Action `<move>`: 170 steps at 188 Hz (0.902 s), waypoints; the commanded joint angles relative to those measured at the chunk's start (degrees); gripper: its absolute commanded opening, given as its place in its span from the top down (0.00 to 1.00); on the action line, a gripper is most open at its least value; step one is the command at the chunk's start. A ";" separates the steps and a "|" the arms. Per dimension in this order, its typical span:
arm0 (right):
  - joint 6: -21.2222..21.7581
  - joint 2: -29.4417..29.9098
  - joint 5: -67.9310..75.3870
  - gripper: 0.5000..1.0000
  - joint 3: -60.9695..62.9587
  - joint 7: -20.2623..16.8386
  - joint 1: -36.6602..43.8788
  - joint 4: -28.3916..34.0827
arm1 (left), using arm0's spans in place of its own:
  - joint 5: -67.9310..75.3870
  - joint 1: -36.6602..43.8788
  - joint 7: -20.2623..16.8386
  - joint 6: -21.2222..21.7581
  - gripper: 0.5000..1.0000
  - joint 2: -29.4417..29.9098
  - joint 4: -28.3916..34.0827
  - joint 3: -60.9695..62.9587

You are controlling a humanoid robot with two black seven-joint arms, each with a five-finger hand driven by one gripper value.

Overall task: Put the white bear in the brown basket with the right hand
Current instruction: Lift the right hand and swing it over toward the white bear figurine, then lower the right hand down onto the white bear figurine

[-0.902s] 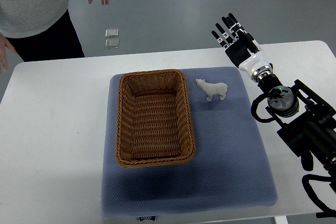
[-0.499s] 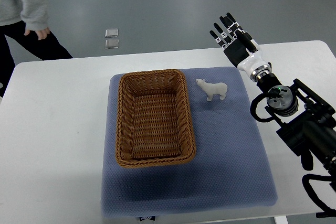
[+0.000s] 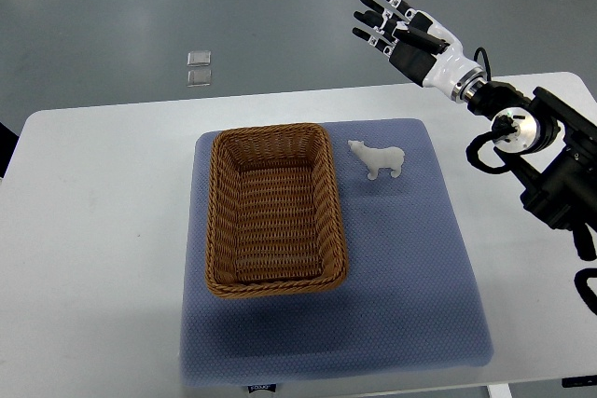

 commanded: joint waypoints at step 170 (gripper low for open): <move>-4.73 -3.76 -27.55 0.15 -59.00 -21.51 33.57 7.12 | 0.07 0.03 -0.01 -0.09 0.00 0.00 0.03 0.04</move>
